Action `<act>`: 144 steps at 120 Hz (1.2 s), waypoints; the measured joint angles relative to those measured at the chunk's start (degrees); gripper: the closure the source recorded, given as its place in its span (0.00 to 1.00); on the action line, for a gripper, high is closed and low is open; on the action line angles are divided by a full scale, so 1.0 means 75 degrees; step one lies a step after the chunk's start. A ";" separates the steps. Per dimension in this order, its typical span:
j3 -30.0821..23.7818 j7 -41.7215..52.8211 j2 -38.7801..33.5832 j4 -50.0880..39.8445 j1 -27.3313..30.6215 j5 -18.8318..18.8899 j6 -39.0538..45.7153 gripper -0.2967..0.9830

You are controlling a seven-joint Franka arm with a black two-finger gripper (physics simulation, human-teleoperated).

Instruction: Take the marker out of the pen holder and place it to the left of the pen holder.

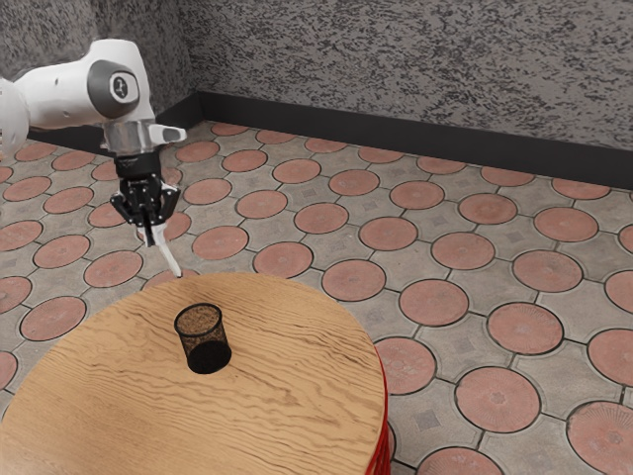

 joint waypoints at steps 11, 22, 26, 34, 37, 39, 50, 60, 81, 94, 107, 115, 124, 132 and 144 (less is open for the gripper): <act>-0.0060 0.0088 -0.0160 -0.1288 0.0433 -0.0225 0.0967 0.84; -0.0097 0.0310 -0.0128 -0.1970 0.0581 -0.0652 0.2218 0.83; -0.0101 0.0403 -0.0088 -0.2047 0.0598 -0.0797 0.2621 0.83; -0.0098 0.0637 0.0041 -0.2113 0.0637 -0.1075 0.3346 0.83; -0.0095 0.0732 0.0106 -0.2126 0.0666 -0.1148 0.3569 0.83; -0.0093 0.0793 0.0154 -0.2132 0.0681 -0.1189 0.3703 0.83; -0.0067 0.1171 0.0266 -0.2402 0.0808 -0.1348 0.4272 0.80; -0.0025 0.1560 0.0260 -0.2806 0.0932 -0.1443 0.4573 0.73; 0.0011 0.2338 0.0250 -0.3210 0.1042 -0.1579 0.4808 0.61; 0.0045 0.2722 0.0239 -0.3294 0.1056 -0.1604 0.4759 0.65; 0.0149 0.3043 0.0241 -0.3570 0.1084 -0.1615 0.4673 0.74; 0.0162 0.3215 0.0242 -0.3612 0.1051 -0.1615 0.4636 0.76; 0.0161 0.3387 -0.0026 -0.3589 0.0908 -0.1604 0.4587 0.69; 0.0166 0.3513 -0.0664 -0.3586 0.0668 -0.1563 0.4464 0.57; 0.0169 0.3407 -0.1807 -0.3301 -0.0100 -0.1092 0.4031 0.44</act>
